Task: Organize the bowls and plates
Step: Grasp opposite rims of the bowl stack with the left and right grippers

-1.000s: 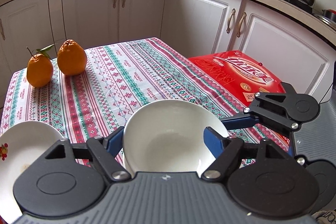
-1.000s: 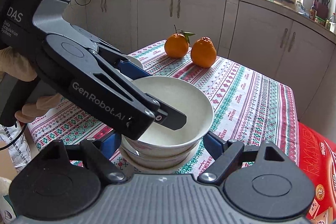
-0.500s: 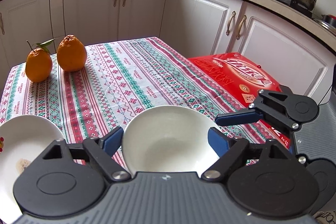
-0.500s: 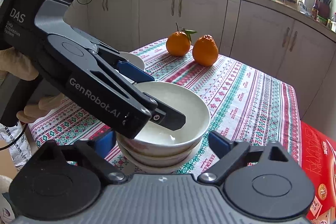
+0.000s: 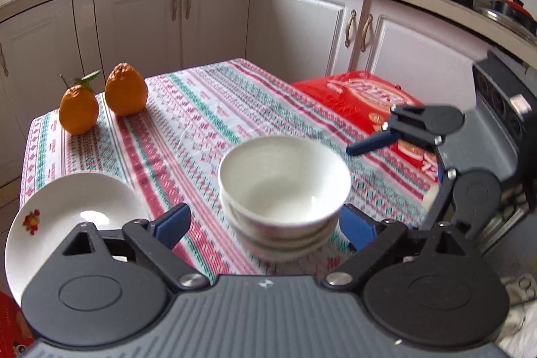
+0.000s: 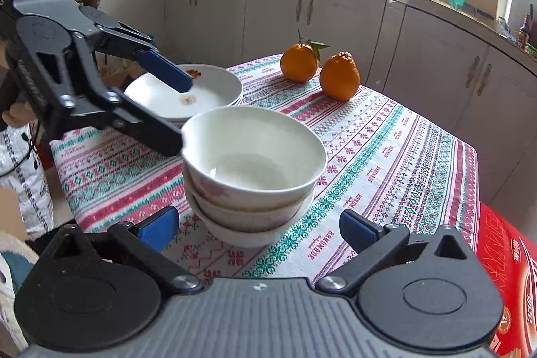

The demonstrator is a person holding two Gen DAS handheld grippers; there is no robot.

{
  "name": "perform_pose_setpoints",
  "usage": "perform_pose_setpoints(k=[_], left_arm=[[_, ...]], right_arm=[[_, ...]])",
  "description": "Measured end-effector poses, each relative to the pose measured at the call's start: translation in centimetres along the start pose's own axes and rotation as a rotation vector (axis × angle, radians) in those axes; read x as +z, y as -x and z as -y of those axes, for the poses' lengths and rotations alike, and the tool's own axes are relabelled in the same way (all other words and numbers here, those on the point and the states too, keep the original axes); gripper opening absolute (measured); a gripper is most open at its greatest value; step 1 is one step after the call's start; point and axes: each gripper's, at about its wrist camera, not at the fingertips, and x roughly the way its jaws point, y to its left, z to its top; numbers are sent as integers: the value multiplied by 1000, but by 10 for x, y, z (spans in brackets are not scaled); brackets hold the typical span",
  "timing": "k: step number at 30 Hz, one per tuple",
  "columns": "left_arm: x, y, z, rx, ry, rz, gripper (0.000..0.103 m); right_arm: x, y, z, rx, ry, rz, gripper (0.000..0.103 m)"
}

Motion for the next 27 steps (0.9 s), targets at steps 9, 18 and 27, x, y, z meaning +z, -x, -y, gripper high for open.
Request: perform_pose_setpoints(k=[9,18,27], left_arm=[[-23,-40,-2,-26,-62,-131,95],[-25,-69,-2,-48,-160,-164,95],[-26,-82,-12,-68,-165,-201,95]], right_arm=[[-2,-26,4,36,106,-82,103],[1,-46,14,68,154,-127,103],[6,-59,22,123,201,-141,103]])
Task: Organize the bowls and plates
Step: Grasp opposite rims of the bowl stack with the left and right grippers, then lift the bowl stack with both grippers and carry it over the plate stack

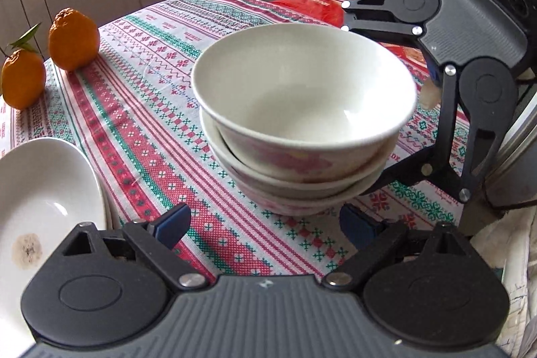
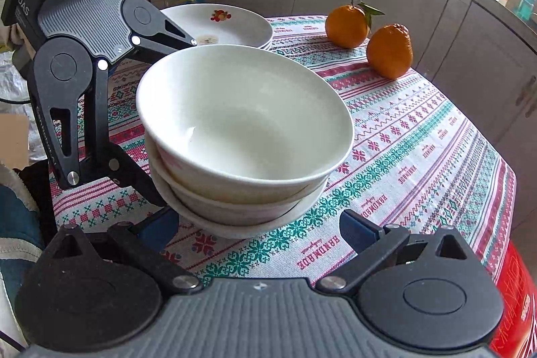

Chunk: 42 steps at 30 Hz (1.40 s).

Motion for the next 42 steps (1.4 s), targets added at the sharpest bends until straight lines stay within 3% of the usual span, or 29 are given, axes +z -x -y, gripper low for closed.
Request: perform_pose_setpoints(k=[8,17,21,31,42], left_arm=[[6,1,4,-35,-98,35,95],[13,-2,-8,-137,-160,32,94],[16,-6,-13,-149,-181,26,94],[26,-14,-20,-216,-221,8,85],[30,-9,-20,-235,-260,0,83]], right_arm=[[10,-10,10,75,49,-8,103],[17,-13,14,154,91,-41,101],[20,-12,15,180,94,-57,98],[20,-16,13,188,103,-85,94],[23,-20,13,220,103,-79,90]])
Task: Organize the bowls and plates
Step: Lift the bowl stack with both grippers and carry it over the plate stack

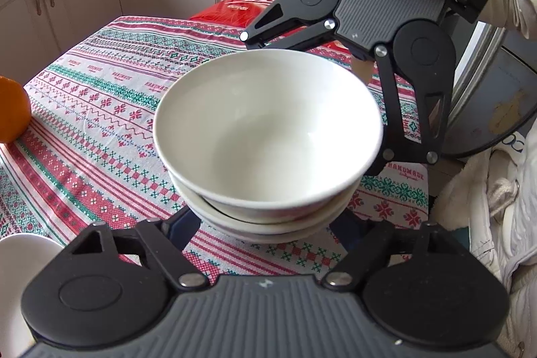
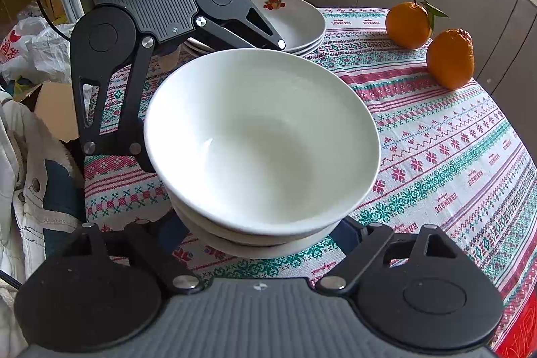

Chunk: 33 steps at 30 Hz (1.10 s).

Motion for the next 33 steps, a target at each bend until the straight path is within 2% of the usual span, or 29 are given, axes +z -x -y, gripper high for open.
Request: perform_pose_setpoints(k=[12,18,27,33], left_arm=[[-4,4,3,3,-3,4,82],[-9,23,5,32,0,21,82],[-20,74,1,127,4,74,82],[-36,104,-17,216,33,78,82]], right_arm=[[5,0,-4,-5,-8,-13,90],[19,5,-11,-14,19,-8,90],[66,14,-19,-46,111,25,90],[110,-2,-20,-48,192,47,90]])
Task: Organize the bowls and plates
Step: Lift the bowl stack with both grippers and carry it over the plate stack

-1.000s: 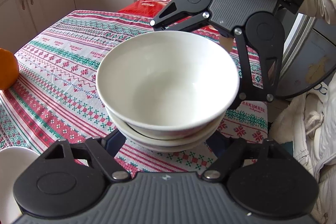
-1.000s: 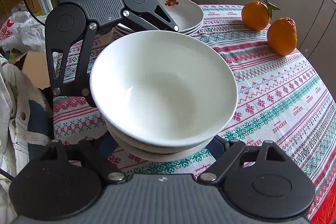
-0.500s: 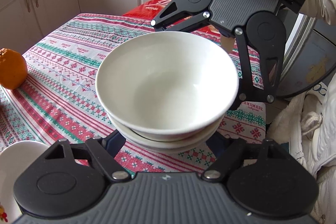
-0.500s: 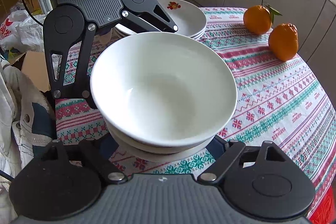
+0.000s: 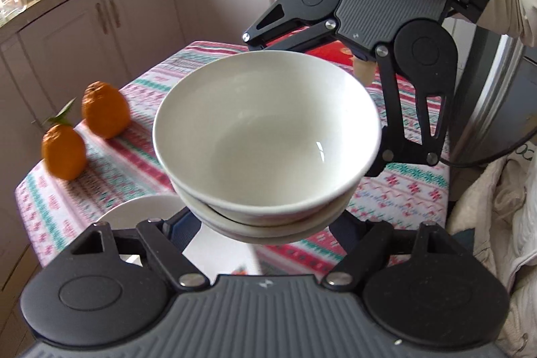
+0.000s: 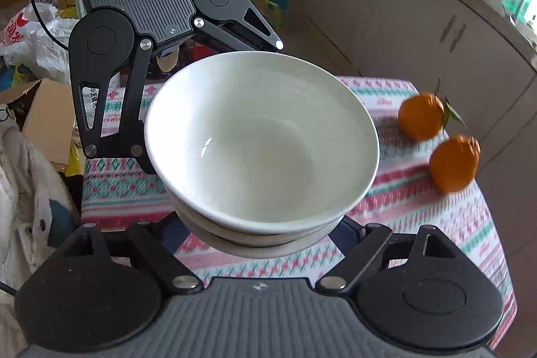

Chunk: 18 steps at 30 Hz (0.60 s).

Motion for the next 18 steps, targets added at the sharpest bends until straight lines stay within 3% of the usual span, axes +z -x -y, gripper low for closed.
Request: perform_pose_setpoints(k=[9,18], left_arm=[[-36,21,-39,98,73,-23,82],[-56,17,-60,122,115,-50,82]], right_arm=[[51,-49,14,51,77,15,90],[64,-84,22,81,66,2,90]])
